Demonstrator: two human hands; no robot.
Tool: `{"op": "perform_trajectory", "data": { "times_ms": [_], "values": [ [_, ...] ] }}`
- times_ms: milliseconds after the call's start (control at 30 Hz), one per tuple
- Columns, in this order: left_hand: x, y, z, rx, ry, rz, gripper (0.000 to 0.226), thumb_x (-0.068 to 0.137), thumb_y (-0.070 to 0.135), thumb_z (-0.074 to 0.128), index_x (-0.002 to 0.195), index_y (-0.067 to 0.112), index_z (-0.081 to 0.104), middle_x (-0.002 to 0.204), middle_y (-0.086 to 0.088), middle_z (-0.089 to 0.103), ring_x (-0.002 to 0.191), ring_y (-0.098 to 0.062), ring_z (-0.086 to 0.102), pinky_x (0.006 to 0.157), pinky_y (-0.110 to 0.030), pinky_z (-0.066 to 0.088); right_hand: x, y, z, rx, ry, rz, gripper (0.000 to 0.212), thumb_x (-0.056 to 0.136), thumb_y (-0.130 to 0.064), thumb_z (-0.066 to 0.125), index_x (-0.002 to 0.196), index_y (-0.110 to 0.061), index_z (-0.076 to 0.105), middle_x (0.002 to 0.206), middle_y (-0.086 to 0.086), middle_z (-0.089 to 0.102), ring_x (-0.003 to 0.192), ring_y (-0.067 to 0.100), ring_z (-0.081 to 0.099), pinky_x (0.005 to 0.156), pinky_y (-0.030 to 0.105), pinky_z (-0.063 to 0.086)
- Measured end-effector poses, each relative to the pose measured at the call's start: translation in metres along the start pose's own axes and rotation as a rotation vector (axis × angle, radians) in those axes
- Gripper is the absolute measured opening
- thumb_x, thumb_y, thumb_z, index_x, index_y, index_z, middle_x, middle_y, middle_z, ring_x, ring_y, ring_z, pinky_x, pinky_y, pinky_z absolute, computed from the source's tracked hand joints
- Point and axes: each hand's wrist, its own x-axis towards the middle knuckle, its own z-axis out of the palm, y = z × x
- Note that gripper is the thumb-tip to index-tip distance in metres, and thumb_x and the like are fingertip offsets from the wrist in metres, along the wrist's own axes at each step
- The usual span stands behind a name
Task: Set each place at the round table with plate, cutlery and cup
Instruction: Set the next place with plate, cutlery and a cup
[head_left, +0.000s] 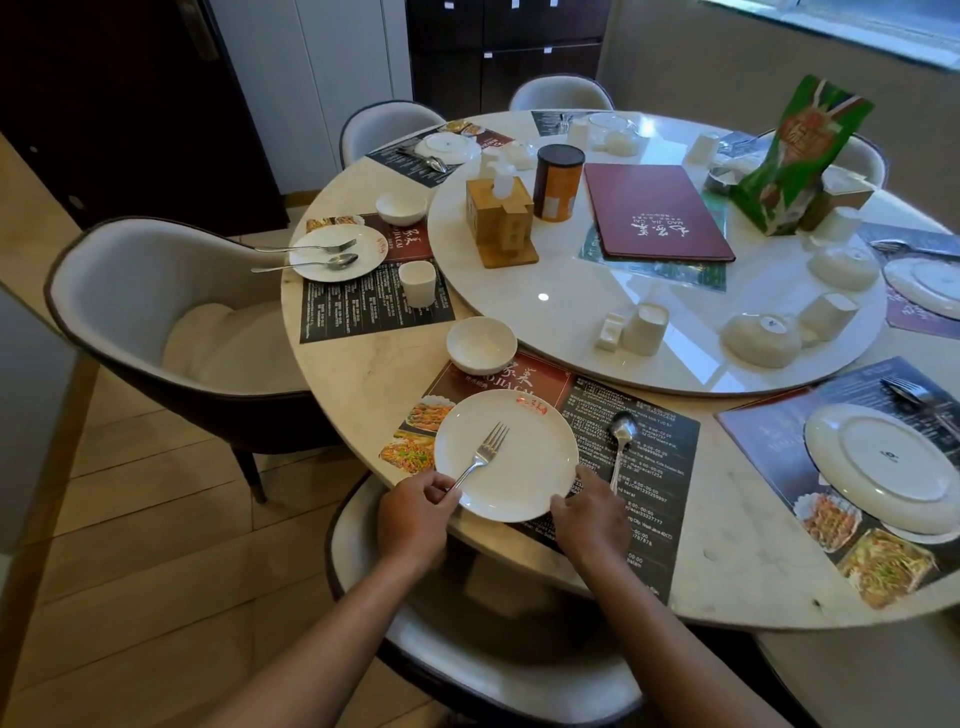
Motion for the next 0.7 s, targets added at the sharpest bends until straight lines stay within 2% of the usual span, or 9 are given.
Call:
{"op": "perform_trajectory", "data": {
  "times_ms": [67, 133, 300, 400, 500, 567, 633, 700],
  "values": [
    [0.000, -0.001, 0.000, 0.010, 0.004, 0.005, 0.010, 0.089, 0.025, 0.075, 0.084, 0.031, 0.070, 0.075, 0.013, 0.067, 0.072, -0.004, 0.062, 0.060, -0.023, 0.049, -0.001, 0.000, 0.002, -0.003, 0.013, 0.001, 0.047, 0.090, -0.027, 0.066, 0.135, -0.026, 0.054, 0.099, 0.001, 0.070, 0.083, 0.021, 0.065, 0.064, 0.033, 0.055],
    [0.001, -0.002, 0.000, 0.025, 0.014, 0.010, 0.001, 0.090, 0.027, 0.074, 0.089, 0.027, 0.074, 0.076, 0.015, 0.067, 0.073, -0.004, 0.062, 0.059, -0.022, 0.048, -0.002, -0.002, 0.003, -0.007, 0.015, 0.003, 0.048, 0.091, -0.027, 0.066, 0.137, -0.026, 0.053, 0.101, 0.002, 0.070, 0.086, 0.022, 0.065, 0.066, 0.034, 0.055],
    [-0.001, -0.003, -0.002, 0.096, 0.033, 0.017, 0.013, 0.090, 0.035, 0.072, 0.101, 0.028, 0.074, 0.082, 0.017, 0.067, 0.075, -0.002, 0.062, 0.061, -0.024, 0.051, -0.002, -0.001, 0.002, -0.017, -0.001, -0.001, 0.049, 0.091, -0.026, 0.066, 0.138, -0.024, 0.051, 0.107, 0.002, 0.068, 0.086, 0.020, 0.062, 0.065, 0.034, 0.054],
    [-0.005, -0.001, -0.004, 0.236, 0.098, 0.074, 0.027, 0.089, 0.044, 0.070, 0.114, 0.034, 0.069, 0.099, 0.016, 0.063, 0.087, -0.007, 0.059, 0.067, -0.027, 0.052, -0.002, -0.001, -0.005, -0.011, -0.005, 0.020, 0.049, 0.093, -0.031, 0.065, 0.139, -0.024, 0.050, 0.109, 0.003, 0.067, 0.089, 0.021, 0.063, 0.063, 0.030, 0.045],
    [-0.010, 0.008, 0.002, 0.384, 0.142, 0.210, 0.030, 0.091, 0.048, 0.065, 0.118, 0.036, 0.067, 0.116, 0.010, 0.060, 0.103, -0.012, 0.050, 0.072, -0.027, 0.049, 0.003, 0.006, -0.014, 0.019, 0.064, 0.047, 0.051, 0.093, -0.037, 0.063, 0.140, -0.026, 0.048, 0.100, 0.004, 0.069, 0.089, 0.023, 0.066, 0.073, 0.038, 0.055],
    [-0.014, 0.019, 0.011, 0.424, 0.151, 0.299, 0.030, 0.090, 0.048, 0.066, 0.116, 0.034, 0.069, 0.116, 0.009, 0.062, 0.105, -0.012, 0.048, 0.075, -0.025, 0.046, 0.006, 0.013, -0.023, 0.047, 0.109, 0.036, 0.040, 0.093, -0.036, 0.062, 0.131, -0.028, 0.053, 0.092, 0.000, 0.070, 0.084, 0.021, 0.067, 0.074, 0.042, 0.058],
    [-0.019, 0.034, 0.024, 0.438, 0.142, 0.382, 0.029, 0.090, 0.048, 0.066, 0.114, 0.033, 0.071, 0.114, 0.010, 0.065, 0.104, -0.013, 0.052, 0.078, -0.028, 0.050, 0.012, 0.022, -0.037, 0.016, 0.157, -0.004, 0.025, 0.093, -0.032, 0.061, 0.118, -0.029, 0.059, 0.086, -0.005, 0.068, 0.076, 0.017, 0.066, 0.068, 0.038, 0.058],
    [-0.024, 0.052, 0.040, 0.433, 0.092, 0.461, 0.028, 0.091, 0.050, 0.065, 0.112, 0.033, 0.071, 0.108, 0.009, 0.069, 0.100, -0.013, 0.057, 0.080, -0.032, 0.054, 0.019, 0.031, -0.051, -0.037, 0.190, -0.036, 0.016, 0.093, -0.030, 0.060, 0.107, -0.028, 0.066, 0.091, -0.004, 0.068, 0.077, 0.017, 0.064, 0.068, 0.035, 0.055]
  ]
}}
